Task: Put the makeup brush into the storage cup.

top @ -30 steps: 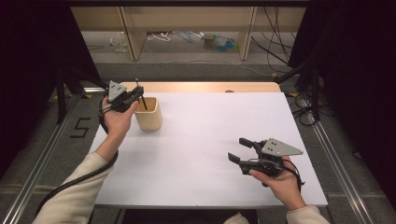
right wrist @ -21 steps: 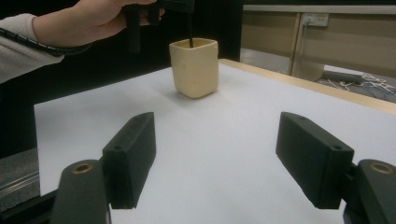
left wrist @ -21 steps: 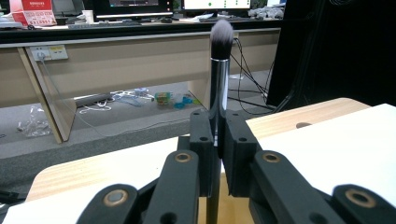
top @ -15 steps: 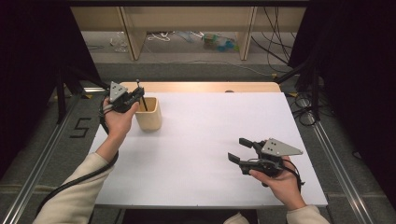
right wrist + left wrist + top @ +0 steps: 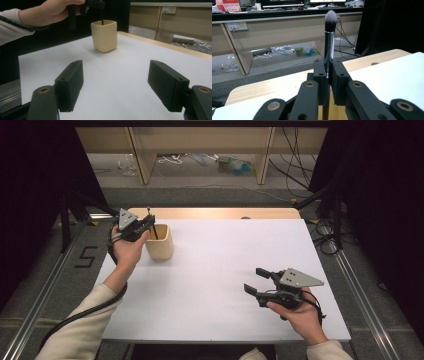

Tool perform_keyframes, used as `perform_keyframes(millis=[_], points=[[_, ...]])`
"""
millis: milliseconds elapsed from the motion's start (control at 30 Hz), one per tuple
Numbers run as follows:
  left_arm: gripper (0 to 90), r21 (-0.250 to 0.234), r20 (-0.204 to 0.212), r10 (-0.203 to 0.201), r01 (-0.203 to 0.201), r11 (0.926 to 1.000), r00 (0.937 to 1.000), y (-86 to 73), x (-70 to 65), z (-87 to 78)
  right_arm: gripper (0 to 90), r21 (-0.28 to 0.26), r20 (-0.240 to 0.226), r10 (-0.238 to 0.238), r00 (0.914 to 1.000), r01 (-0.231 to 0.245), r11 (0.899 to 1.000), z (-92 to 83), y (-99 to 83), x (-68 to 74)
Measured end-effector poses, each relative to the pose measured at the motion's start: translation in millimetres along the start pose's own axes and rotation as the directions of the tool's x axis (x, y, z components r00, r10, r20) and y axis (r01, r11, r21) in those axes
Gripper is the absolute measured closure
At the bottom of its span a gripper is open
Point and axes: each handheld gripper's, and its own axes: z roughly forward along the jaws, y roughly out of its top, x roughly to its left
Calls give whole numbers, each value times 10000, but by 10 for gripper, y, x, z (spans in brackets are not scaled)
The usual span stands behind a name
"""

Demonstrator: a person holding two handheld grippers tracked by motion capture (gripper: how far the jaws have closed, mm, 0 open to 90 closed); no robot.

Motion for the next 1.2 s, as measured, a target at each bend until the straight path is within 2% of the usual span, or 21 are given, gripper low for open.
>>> perform_keyframes(millis=[333, 367, 500, 633, 733, 767, 900, 1067, 1100, 1133, 1200], points=[[834, 96, -44, -19, 20, 10000, 10000, -34, -11, 15, 299, -24, -6, -2, 10000, 2, 10000, -1, -1, -1], [834, 106, -37, -35, 35, 9999, 10000, -38, -11, 17, 299, -171, 64, -242, 9997, 243, 9996, 5, 0, -16], [834, 143, -64, -67, 67, 9999, 10000, -53, -6, 23, 299, -61, -45, 22, 10000, -23, 10000, 1, -1, 0], [834, 138, -87, -114, 115, 9998, 9999, -60, -4, 24, 299, -56, -56, 21, 10000, -21, 10000, 1, 0, 2], [834, 155, -91, -97, 99, 9998, 9999, -65, -1, 25, 298, -30, -7, -38, 10000, 38, 10000, -4, 2, 2], [834, 158, -92, -99, 100, 9998, 9999, -66, -1, 26, 298, -153, 60, -269, 9996, 270, 9995, 1, 4, -12], [834, 169, -96, -71, 72, 9998, 9999, -69, 5, 26, 297, -175, 70, -304, 9995, 305, 9994, -1, 7, -10], [834, 158, -117, -80, 82, 9998, 9999, -72, 9, 26, 296, -94, -64, -81, 9999, 80, 9999, -2, 4, 6], [833, 165, -123, -102, 104, 9998, 9999, -74, 8, 27, 297, -231, 11, -313, 9995, 313, 9992, 5, 6, -9], [833, 163, -125, -107, 109, 9998, 9999, -76, 9, 27, 297, -93, -65, -92, 9999, 91, 9999, -2, 4, 6], [833, 189, -133, -93, 96, 9998, 9999, -79, 11, 28, 297, -94, -68, -93, 9999, 93, 9999, -2, 5, 7]])
